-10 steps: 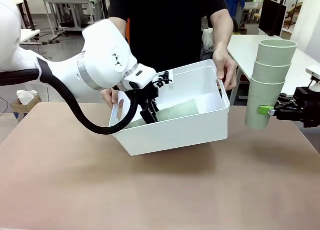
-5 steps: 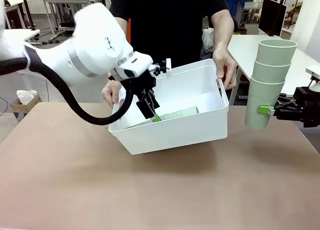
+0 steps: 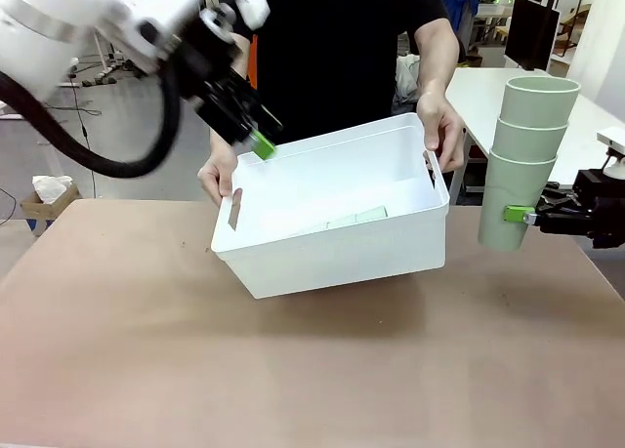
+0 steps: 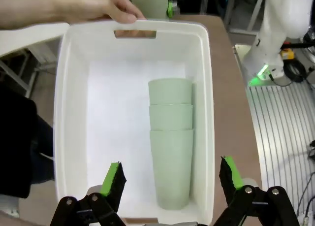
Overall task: Stack the cups and store them in the basket.
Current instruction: Place the stack of Reusable plastic cups into the Pantry Basket.
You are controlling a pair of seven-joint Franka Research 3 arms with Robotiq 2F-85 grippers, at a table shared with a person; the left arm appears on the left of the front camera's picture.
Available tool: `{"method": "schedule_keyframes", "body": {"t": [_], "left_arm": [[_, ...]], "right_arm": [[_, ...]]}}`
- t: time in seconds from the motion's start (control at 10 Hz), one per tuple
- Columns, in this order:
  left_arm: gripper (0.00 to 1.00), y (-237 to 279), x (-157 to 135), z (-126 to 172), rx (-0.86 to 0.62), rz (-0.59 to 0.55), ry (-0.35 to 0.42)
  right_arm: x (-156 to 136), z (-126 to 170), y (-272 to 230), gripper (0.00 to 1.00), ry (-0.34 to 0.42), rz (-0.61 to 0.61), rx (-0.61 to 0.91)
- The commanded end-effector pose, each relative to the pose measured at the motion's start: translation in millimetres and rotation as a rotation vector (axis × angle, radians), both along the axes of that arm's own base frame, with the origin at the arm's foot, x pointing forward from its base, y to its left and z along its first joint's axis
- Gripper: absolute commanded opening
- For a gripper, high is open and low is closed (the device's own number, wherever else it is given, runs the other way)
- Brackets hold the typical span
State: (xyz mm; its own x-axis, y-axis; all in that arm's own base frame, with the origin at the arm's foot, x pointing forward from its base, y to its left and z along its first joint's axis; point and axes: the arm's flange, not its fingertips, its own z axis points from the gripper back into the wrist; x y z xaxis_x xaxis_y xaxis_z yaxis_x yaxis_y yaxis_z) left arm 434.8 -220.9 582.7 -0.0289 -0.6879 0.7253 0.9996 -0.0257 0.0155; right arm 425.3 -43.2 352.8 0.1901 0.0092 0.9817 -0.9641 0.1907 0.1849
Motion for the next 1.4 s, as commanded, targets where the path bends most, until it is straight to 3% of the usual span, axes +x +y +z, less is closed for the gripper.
{"method": "schedule_keyframes", "body": {"t": [0.0,0.2,0.6,1.3], "left_arm": [[1.00,56.0,-12.5,8.8,-0.075,-0.004,-0.044],[1.00,137.2,-20.0,18.2,-0.067,0.031,-0.069],[1.00,265.5,-30.1,-1.0,-0.172,0.081,-0.047],[1.00,283.3,-35.0,-4.2,-0.171,0.108,-0.039]], "right_arm": [[1.9,5.7,0.7,0.86,-0.012,0.004,-0.004],[1.9,5.7,0.7,0.86,-0.012,0.004,-0.004],[1.9,5.7,0.7,0.86,-0.012,0.004,-0.004],[1.9,5.7,0.7,0.86,-0.012,0.004,-0.004]]}}
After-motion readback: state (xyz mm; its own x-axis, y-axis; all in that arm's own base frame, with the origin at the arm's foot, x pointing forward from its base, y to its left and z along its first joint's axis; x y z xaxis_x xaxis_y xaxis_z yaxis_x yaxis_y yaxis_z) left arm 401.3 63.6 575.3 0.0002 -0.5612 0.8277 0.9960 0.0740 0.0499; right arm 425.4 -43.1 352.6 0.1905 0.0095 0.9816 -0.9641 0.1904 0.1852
